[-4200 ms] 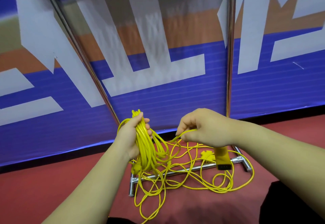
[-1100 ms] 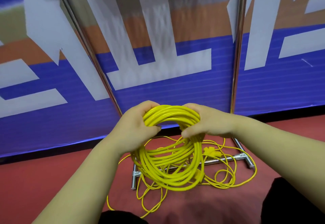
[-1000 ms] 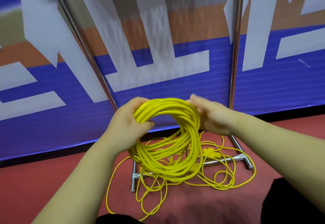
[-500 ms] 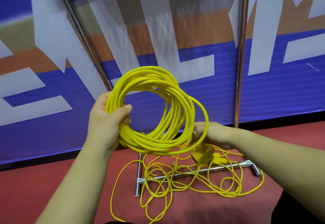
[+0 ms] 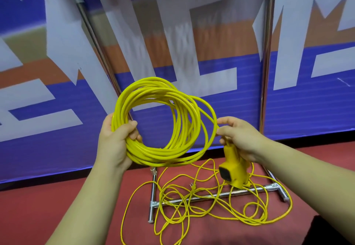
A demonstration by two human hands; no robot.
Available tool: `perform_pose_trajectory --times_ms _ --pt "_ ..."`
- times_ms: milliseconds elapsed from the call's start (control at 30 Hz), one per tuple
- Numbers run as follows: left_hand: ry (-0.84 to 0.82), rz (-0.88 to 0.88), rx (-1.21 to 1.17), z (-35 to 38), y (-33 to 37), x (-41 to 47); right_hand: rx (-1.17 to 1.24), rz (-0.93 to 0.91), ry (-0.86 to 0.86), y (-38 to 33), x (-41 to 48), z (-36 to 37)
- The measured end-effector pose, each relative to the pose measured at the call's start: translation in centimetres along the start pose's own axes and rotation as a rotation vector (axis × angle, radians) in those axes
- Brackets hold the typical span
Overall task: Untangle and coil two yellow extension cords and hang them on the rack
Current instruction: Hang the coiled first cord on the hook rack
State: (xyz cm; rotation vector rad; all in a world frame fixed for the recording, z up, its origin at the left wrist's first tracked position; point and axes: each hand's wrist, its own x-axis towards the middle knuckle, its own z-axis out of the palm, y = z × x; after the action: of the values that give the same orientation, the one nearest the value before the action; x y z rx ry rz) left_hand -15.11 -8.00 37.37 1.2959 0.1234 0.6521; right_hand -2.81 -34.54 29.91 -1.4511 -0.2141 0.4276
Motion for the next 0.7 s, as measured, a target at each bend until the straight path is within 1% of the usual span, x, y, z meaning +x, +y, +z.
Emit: perform_pose_trajectory --times_ms 100,133,200,267,333,400,467,567,700 --pt "-0.033 -0.012 -0.073 0.3 0.3 -0.1 0.106 -0.006 0.000 -1.9 -0.9 0.9" --pt "-0.046 -0.016 -0.093 0.5 0.3 -0.2 0.177 -0.003 -0.027 -2.6 -1.4 1.3" --pt "-0.067 -0.016 -0.108 1.0 0.4 -0.5 0.255 -0.028 -0.156 -3.6 -2.6 1.6" --pt "-0.090 -0.009 -0.108 1.2 0.3 -0.6 0.228 -0.076 -0.285 -5.0 -4.1 1.6" --pt "-0.118 -0.003 -0.094 1.4 0.3 -0.8 0.164 -0.086 -0.271 -6.0 -4.2 2.0" --pt "-0.132 -0.001 -0.071 1.6 0.3 -1.0 -0.002 -0.127 -0.181 -6.2 -4.0 1.7" --pt "-0.148 0.008 -0.039 2.0 0.4 -1.2 -0.063 -0.173 -0.225 -5.5 -4.2 1.2" --pt "-0.207 0.021 -0.039 2.7 0.9 -1.5 -0.050 -0.195 -0.243 -5.5 -5.4 0.4" --pt "-0.208 0.029 -0.070 3.4 1.3 -1.9 -0.021 -0.189 -0.270 -5.7 -5.0 -0.1"
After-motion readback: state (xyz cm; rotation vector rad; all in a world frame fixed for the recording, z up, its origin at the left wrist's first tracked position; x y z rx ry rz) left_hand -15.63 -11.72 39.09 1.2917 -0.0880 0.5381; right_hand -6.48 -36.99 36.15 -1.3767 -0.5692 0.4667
